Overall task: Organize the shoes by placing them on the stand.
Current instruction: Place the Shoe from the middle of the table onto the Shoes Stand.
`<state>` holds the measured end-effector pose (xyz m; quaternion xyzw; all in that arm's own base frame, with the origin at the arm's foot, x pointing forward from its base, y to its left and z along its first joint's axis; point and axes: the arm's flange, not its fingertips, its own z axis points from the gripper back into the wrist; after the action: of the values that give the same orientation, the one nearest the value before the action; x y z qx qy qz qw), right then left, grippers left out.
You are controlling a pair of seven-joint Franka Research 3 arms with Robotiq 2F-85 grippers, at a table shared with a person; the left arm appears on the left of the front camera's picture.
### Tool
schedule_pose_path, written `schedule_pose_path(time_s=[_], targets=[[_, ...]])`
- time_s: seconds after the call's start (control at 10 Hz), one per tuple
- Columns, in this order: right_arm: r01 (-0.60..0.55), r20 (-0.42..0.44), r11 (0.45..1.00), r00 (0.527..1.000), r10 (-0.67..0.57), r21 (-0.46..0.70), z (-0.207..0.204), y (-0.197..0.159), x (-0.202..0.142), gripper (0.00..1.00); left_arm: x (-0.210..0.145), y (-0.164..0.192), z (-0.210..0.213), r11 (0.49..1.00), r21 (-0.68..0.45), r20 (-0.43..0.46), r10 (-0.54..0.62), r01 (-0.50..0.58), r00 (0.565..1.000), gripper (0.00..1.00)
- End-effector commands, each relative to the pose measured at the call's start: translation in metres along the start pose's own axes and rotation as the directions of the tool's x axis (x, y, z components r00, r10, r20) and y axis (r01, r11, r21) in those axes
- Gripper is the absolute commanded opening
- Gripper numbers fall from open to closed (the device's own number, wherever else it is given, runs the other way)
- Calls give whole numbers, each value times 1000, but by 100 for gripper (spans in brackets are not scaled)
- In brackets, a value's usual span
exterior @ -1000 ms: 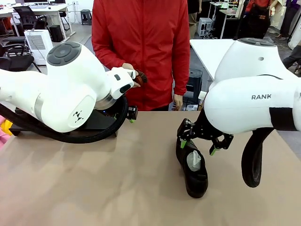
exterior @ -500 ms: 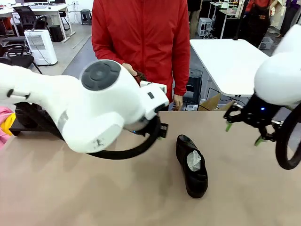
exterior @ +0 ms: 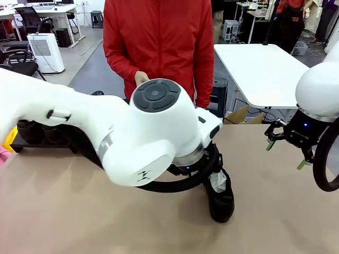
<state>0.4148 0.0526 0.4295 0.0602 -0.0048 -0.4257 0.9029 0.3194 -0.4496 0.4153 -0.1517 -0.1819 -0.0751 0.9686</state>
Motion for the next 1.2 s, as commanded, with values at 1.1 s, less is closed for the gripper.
schedule_pose_path(time_s=[1.1], targets=[[-39, 10, 999, 999, 39, 8, 6, -1, -2, 100, 34, -31, -117, 984, 177, -259, 77, -31, 963, 31]])
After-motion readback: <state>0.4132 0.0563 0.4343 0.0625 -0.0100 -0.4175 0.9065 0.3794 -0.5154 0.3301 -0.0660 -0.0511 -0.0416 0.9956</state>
